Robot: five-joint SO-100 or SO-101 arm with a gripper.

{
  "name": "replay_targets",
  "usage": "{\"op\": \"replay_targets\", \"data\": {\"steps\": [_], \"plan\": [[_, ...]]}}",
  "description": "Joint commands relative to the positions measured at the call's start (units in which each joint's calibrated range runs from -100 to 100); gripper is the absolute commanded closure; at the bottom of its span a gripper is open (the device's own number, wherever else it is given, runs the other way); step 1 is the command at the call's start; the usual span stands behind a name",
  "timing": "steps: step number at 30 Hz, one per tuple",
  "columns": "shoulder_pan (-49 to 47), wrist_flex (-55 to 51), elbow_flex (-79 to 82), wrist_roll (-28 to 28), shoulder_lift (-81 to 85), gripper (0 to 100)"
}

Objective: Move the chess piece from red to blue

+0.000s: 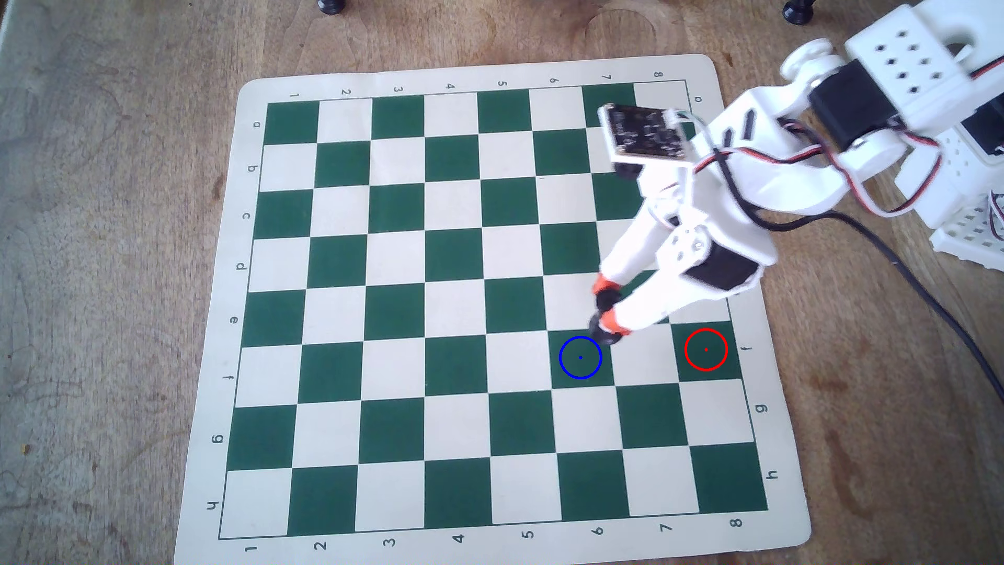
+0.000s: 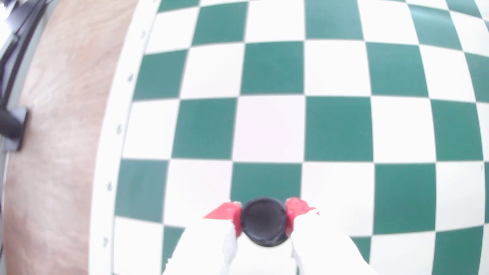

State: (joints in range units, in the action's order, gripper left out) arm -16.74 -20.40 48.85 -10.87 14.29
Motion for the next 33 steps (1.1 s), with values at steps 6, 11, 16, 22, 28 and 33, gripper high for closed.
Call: {"op": "replay_targets", "data": {"steps": [6, 11, 16, 22, 28, 33], "plan": [[-0.12, 3.20, -10.68, -0.20, -6.56, 100], [-1.05, 3.20, -11.40, -0.29, -7.66, 100], [-0.74, 3.20, -10.86, -0.29, -9.02, 100], [-0.43, 4.18, -10.50, -0.29, -10.72, 100], [-0.12, 4.59, -10.50, -0.68, -11.57, 92], [0.20, 4.18, -10.50, -1.61, -11.99, 77]]}}
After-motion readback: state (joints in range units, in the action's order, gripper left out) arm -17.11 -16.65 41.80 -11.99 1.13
